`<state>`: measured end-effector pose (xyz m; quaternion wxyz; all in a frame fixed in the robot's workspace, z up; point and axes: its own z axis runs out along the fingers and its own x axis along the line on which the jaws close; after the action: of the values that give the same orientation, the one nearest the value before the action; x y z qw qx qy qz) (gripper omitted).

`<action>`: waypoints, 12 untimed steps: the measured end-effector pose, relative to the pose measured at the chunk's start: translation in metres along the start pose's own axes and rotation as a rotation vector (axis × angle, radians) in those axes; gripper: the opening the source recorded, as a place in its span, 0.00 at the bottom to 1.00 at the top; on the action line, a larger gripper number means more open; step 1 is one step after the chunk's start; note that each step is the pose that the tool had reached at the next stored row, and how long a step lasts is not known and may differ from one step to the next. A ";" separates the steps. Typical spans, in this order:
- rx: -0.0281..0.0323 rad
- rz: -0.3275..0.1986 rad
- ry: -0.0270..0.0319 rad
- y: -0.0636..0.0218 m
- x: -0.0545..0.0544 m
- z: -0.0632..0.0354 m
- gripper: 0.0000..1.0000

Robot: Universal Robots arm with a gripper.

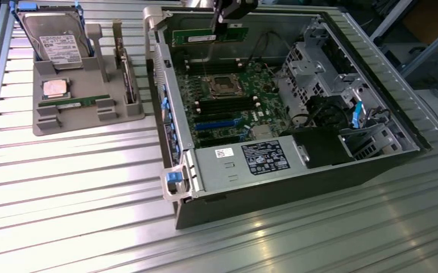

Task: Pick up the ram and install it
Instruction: 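Pick up the ram and move it above insertion slot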

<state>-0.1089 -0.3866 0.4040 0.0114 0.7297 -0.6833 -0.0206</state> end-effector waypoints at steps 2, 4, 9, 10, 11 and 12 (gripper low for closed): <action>-0.0001 0.000 0.0000 -0.0018 0.000 -0.0001 0.12; -0.0001 0.000 0.0000 -0.0043 0.000 -0.0002 0.12; 0.0000 0.000 0.0001 -0.0114 0.001 -0.0005 0.12; 0.0000 0.000 0.0000 -0.0120 0.001 -0.0006 0.12; -0.0001 0.000 0.0000 -0.0124 0.001 -0.0006 0.12; -0.0001 0.000 0.0001 -0.0130 0.001 -0.0006 0.12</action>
<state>-0.0959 -0.3866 0.4040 0.0115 0.7297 -0.6833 -0.0206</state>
